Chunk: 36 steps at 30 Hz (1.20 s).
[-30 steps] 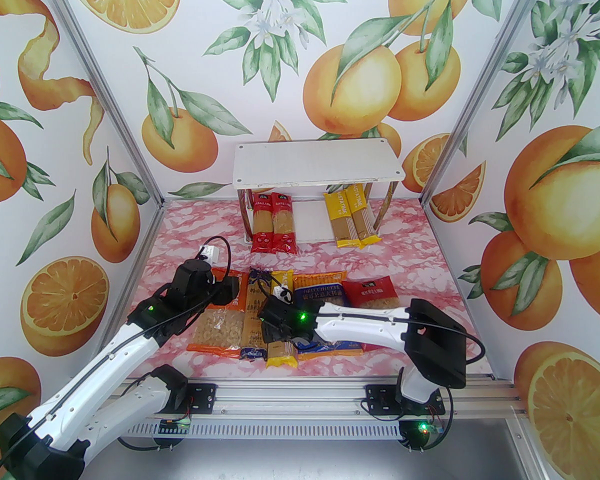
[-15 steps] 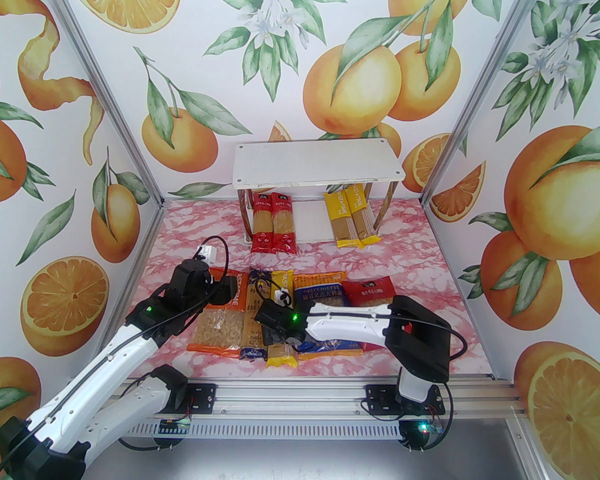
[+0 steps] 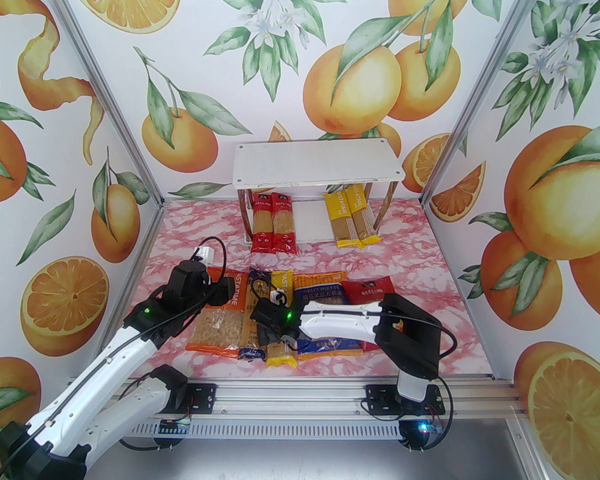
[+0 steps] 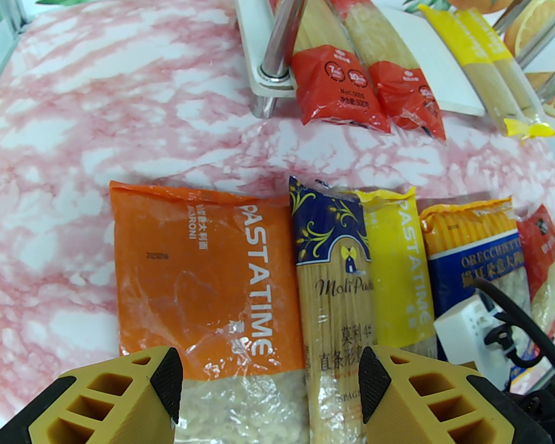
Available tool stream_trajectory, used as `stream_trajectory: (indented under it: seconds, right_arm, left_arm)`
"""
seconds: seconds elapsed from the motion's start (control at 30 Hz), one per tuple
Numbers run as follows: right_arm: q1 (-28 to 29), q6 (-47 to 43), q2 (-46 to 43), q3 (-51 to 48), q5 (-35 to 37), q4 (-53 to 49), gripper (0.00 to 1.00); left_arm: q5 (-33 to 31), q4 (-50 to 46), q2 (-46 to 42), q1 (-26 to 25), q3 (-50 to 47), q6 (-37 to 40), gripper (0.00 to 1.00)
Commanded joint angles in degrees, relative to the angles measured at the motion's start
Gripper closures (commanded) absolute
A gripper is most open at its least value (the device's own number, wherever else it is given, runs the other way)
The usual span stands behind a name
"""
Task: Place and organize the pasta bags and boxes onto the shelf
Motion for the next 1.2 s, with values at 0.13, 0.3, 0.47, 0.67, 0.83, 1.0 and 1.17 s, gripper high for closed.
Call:
stream_trajectory:
  seconds: [0.13,0.3,0.47,0.67,0.83,1.0,1.17]
  right_arm:
    - [-1.7,0.7,1.2,-6.2,-4.5,3.2,0.28]
    - [-1.6,0.5,-0.8,-9.2,-6.5,3.8,0.49]
    - [-1.6,-0.6,-3.5,-9.9,-7.0,3.6,0.93]
    - [-1.7,-2.4,-7.7,-8.9,-3.3,0.8,1.00]
    - [-1.7,-3.9,-14.5,-8.7,1.4,-1.3,1.00]
    - [-1.7,-5.7,-21.5,-7.4,5.7,-5.9,1.00]
    - [-2.0,-7.3,-26.9,-5.8,9.1,-11.5,1.00]
  left_arm:
    - [0.3,-0.4,-0.6,1.0,-0.7,0.9,0.33]
    - [0.7,0.3,0.1,1.3,-0.6,0.7,0.33]
    - [1.1,0.5,0.5,1.3,-0.2,0.8,0.36]
    - [0.9,0.6,0.5,1.4,0.4,1.0,0.41]
    - [0.9,0.7,0.7,1.4,0.7,1.1,0.41]
    - [1.0,1.2,0.9,1.5,0.7,1.3,0.41]
    - [1.3,2.1,1.8,1.7,1.0,1.1,0.41]
